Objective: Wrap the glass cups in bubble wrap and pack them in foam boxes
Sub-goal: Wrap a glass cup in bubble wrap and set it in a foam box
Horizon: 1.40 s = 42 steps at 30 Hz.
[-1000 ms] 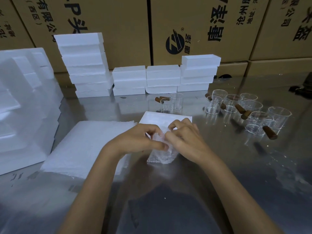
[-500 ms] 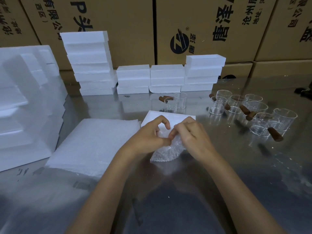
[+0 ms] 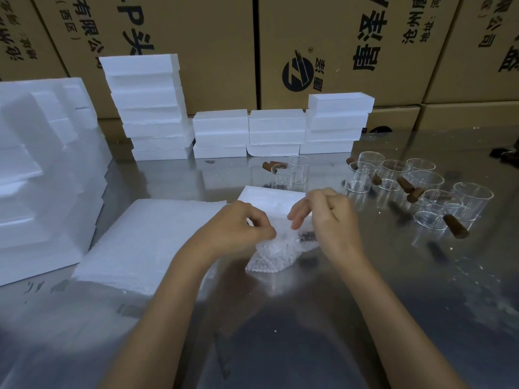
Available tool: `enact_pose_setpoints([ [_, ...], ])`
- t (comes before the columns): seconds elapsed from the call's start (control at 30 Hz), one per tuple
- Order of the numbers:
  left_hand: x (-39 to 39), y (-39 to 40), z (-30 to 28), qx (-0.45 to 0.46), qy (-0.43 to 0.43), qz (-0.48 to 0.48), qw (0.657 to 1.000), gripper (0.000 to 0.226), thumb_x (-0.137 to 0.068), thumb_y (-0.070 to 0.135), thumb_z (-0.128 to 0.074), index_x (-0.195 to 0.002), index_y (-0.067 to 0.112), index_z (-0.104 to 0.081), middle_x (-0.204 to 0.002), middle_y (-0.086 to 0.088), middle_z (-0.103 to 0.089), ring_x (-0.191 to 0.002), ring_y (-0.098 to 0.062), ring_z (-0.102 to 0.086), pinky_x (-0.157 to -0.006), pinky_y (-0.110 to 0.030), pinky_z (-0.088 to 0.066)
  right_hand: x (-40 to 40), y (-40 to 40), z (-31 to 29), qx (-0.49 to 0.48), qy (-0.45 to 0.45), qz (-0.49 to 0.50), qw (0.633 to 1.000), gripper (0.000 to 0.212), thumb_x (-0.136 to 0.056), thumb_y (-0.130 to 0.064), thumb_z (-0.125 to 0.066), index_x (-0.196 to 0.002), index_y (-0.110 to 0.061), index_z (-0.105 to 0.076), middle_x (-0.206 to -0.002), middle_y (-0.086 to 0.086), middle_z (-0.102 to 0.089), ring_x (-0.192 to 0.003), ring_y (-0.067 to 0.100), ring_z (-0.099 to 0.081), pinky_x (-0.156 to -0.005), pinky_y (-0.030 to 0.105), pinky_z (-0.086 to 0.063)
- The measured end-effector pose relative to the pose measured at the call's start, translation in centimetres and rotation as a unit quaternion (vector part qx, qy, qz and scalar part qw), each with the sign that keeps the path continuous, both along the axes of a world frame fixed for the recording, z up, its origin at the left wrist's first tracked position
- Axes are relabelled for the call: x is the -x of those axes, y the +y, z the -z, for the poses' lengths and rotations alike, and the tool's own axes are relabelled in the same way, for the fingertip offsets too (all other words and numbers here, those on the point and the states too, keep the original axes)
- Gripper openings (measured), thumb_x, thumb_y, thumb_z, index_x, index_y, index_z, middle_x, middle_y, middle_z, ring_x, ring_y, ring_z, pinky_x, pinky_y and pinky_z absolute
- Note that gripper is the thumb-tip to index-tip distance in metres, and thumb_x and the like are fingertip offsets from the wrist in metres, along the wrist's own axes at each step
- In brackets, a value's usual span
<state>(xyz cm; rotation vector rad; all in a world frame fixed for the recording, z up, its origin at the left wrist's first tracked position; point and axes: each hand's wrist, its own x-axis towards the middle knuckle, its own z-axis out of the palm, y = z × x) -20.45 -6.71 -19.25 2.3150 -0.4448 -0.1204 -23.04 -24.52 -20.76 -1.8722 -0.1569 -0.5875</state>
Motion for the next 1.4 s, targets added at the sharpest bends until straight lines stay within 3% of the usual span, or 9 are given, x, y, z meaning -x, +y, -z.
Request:
enact_pose_setpoints([
  [0.2,0.0,-1.0,1.1,-0.109,-0.042,0.017,0.993,0.046,-0.093,0.037,-0.056,-0.079,-0.007,-0.064,-0.096,-0.028,-0.06,-0.068,-0.02,-0.046,-0.065,-0.034,-0.041,-1.0,-0.4,1.3,0.163,0.016,-0.012,0.986,0.046,-0.088,-0.024,-0.037,-0.055,-0.015,-0.067,-0.069,-0.01,-0.07,-0.102,0.002,-0.05,-0.087,0.022,-0.04],
  [0.4,0.7,-1.0,-0.1,-0.033,-0.045,0.013,0.998,0.024,-0.079,0.053,-0.056,-0.08,0.029,-0.063,-0.1,0.011,-0.054,-0.083,-0.005,-0.058,-0.08,-0.031,-0.05,-1.3,0.0,2.5,0.317,0.017,-0.018,0.948,0.043,-0.088,-0.031,-0.031,-0.067,-0.017,-0.066,-0.081,-0.016,-0.07,-0.103,0.004,-0.044,-0.095,0.019,-0.024],
  [0.6,1.0,-1.2,0.8,-0.066,-0.005,0.049,0.997,0.055,-0.055,0.068,-0.071,-0.094,0.043,-0.042,-0.104,0.025,-0.048,-0.089,0.003,-0.049,-0.067,-0.025,-0.04,-1.3,-0.4,1.0,-0.025,0.003,0.04,0.999,0.043,-0.085,-0.029,-0.037,-0.063,-0.017,-0.072,-0.085,-0.017,-0.072,-0.108,0.006,-0.054,-0.087,0.013,-0.037],
  [0.7,0.5,-1.4,1.3,-0.026,-0.012,0.034,0.999,0.056,-0.059,0.058,-0.077,-0.095,0.037,-0.039,-0.097,0.02,-0.05,-0.074,-0.007,-0.046,-0.065,-0.028,-0.042,-2.0,-2.1,1.2,-0.074,0.042,0.111,0.99,0.032,-0.094,-0.019,-0.043,-0.084,-0.016,-0.074,-0.098,-0.011,-0.07,-0.103,0.016,-0.061,-0.085,0.024,-0.048],
  [0.77,0.0,-0.5,0.9,0.041,-0.004,0.006,0.999,0.052,-0.058,0.054,-0.075,-0.094,0.036,-0.043,-0.098,0.014,-0.052,-0.071,-0.008,-0.046,-0.067,-0.027,-0.042,-2.3,-3.1,1.5,-0.11,0.079,0.127,0.983,0.028,-0.094,-0.005,-0.046,-0.098,-0.014,-0.072,-0.105,0.0,-0.072,-0.089,0.006,-0.062,-0.073,0.008,-0.045],
  [0.9,-1.2,1.2,0.0,0.202,-0.058,-0.107,0.972,0.05,-0.067,0.043,-0.08,-0.104,0.031,-0.05,-0.103,0.012,-0.057,-0.082,0.012,-0.054,-0.07,-0.02,-0.046,-2.4,-3.5,2.1,-0.066,0.164,0.062,0.982,0.032,-0.091,-0.002,-0.05,-0.106,-0.021,-0.072,-0.104,-0.001,-0.065,-0.082,0.009,-0.056,-0.071,0.006,-0.042],
  [1.07,-1.7,1.2,0.5,0.279,-0.156,-0.196,0.927,0.062,-0.079,0.032,-0.081,-0.12,0.044,-0.036,-0.109,0.023,-0.053,-0.095,0.015,-0.055,-0.066,-0.002,-0.042,-2.2,-3.0,2.5,0.135,0.215,0.024,0.967,0.006,-0.085,-0.021,-0.065,-0.09,-0.025,-0.063,-0.081,-0.01,-0.044,-0.098,0.019,-0.047,-0.1,0.04,-0.038],
  [1.3,-2.0,0.7,1.6,0.211,-0.134,-0.131,0.959,0.07,-0.078,0.028,-0.082,-0.129,0.044,-0.037,-0.112,0.025,-0.051,-0.094,0.025,-0.049,-0.069,0.005,-0.039,-2.1,-3.7,1.9,0.115,0.238,-0.064,0.962,0.011,-0.081,-0.016,-0.068,-0.073,-0.018,-0.061,-0.121,-0.016,-0.042,-0.112,0.006,-0.035,-0.11,0.042,-0.032],
  [1.4,-1.9,0.5,2.3,0.132,-0.124,-0.087,0.98,0.067,-0.08,0.027,-0.08,-0.134,0.042,-0.044,-0.119,0.019,-0.055,-0.105,0.012,-0.053,-0.084,-0.001,-0.037,-2.0,-3.9,1.8,0.093,0.247,-0.07,0.962,0.016,-0.081,-0.014,-0.069,-0.069,-0.016,-0.057,-0.109,-0.014,-0.052,-0.102,0.0,-0.043,-0.095,0.031,-0.037],
])
